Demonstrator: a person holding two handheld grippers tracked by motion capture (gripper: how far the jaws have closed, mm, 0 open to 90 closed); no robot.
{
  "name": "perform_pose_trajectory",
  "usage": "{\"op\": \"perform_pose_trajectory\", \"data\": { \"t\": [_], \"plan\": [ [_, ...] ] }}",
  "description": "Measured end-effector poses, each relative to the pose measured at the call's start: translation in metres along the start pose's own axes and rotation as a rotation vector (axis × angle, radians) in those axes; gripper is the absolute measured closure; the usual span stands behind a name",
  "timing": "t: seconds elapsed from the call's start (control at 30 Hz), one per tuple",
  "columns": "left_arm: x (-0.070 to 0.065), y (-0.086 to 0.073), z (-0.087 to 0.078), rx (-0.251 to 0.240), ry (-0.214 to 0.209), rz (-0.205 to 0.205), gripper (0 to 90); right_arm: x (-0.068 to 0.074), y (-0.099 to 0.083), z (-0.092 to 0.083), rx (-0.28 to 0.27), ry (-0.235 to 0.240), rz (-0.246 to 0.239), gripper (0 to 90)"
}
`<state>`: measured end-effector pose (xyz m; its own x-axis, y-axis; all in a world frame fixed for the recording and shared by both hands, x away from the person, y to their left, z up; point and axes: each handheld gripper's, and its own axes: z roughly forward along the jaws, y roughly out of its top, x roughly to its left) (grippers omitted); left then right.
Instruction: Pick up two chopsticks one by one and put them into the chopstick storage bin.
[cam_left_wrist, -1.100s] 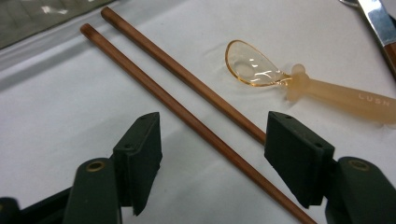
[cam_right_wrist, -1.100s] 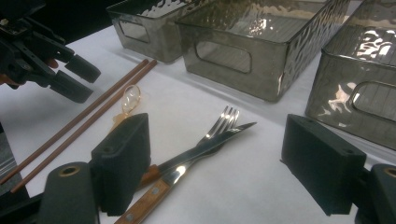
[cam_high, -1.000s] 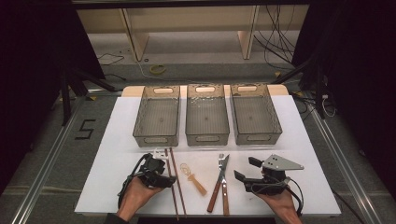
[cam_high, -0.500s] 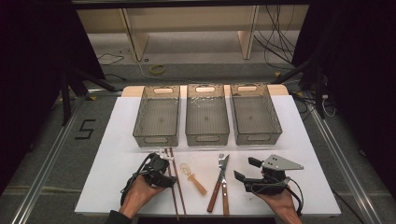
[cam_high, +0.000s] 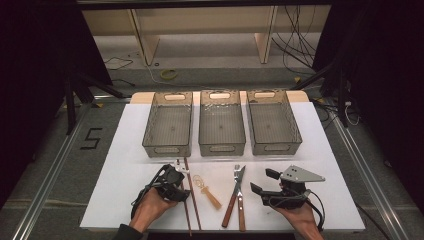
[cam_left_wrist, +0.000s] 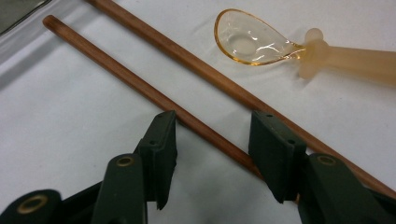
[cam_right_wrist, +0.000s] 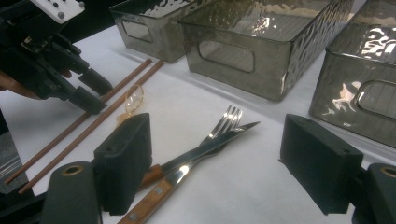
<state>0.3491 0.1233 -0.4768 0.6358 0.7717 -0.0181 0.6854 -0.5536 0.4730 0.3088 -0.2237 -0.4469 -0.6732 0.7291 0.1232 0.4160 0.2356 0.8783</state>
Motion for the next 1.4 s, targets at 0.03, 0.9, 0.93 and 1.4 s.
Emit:
{"op": "perform_pose_trajectory", "data": {
  "t": [0.03, 0.9, 0.93, 1.4],
  "plan": [
    [0.0, 0.0, 0.0, 0.003, 0.001, 0.008, 51.8, 0.0, 0.0, 0.0, 0.0, 0.0, 0.001, 26.0],
    [-0.003, 0.009, -0.001, 0.098, -0.022, -0.018, 51.9, 0.0, 0.0, 0.0, 0.01, 0.001, 0.002, 26.3],
    [-0.001, 0.01, -0.001, 0.11, -0.029, -0.016, 51.3, 0.001, 0.0, 0.0, 0.01, 0.0, 0.001, 26.3],
    [0.001, 0.02, 0.0, 0.205, -0.042, 0.038, 58.6, 0.0, 0.001, -0.001, 0.009, -0.002, 0.005, 26.5]
  ]
}}
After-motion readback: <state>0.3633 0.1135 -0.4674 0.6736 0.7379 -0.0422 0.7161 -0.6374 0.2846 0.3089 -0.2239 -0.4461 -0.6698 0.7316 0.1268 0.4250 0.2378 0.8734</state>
